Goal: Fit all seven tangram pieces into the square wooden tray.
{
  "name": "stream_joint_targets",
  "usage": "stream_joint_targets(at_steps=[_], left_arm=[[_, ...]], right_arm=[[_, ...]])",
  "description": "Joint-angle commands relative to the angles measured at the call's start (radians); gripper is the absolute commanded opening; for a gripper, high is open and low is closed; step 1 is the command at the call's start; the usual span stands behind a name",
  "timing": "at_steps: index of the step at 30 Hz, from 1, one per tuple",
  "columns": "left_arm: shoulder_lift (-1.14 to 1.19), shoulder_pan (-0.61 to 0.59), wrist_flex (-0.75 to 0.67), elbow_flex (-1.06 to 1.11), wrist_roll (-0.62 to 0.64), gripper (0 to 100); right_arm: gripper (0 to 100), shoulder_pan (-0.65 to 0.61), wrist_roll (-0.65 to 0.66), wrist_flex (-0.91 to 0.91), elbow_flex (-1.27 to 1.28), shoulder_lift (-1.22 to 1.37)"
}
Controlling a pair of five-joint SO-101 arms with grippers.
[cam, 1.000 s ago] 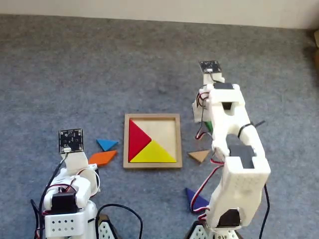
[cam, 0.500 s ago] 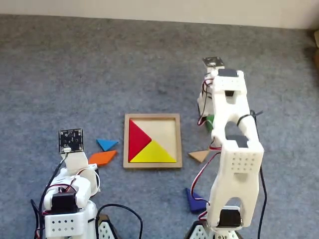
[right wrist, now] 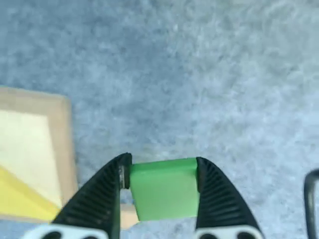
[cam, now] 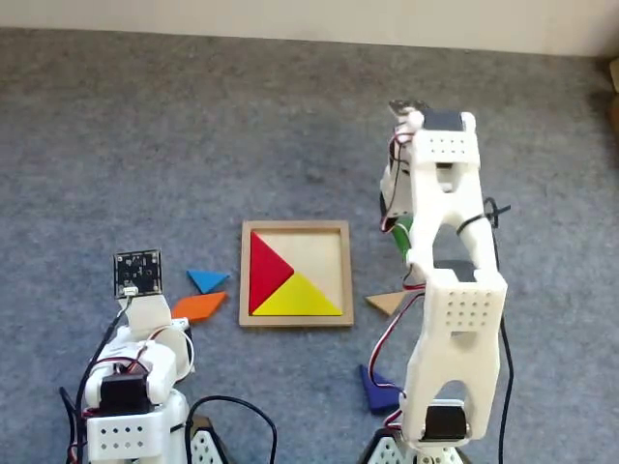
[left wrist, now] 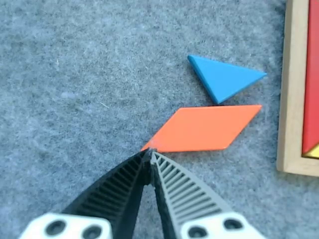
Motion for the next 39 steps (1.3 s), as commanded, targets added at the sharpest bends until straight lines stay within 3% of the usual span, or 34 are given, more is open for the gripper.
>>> stream_joint_targets(at_steps=[1,13,17,23,29,39], left_arm=[[-0.001,-0.007,0.003,0.021,-0.008,1],[-0.001,-0.007,0.003,0.021,-0.008,1],[-0.001,-0.007,0.003,0.021,-0.008,1],[-0.001,-0.007,0.003,0.021,-0.008,1],[-0.001,-0.007,0.003,0.021,-0.008,1],[-0.001,-0.007,0.003,0.021,-0.008,1]], right_arm=[[3.7,-0.087,0.003,0.05,-0.101,-0.028],[3.7,-0.331,-0.046,0.042,0.022,-0.205],[3.8,-0.4,-0.046,-0.047,0.097,-0.203],[5.8,-0.412,0.025,-0.179,0.236,-0.205],[21.7,-0.427,0.025,-0.179,0.245,-0.208],[19.0,-0.43,0.031,-0.094,0.24,-0.213]])
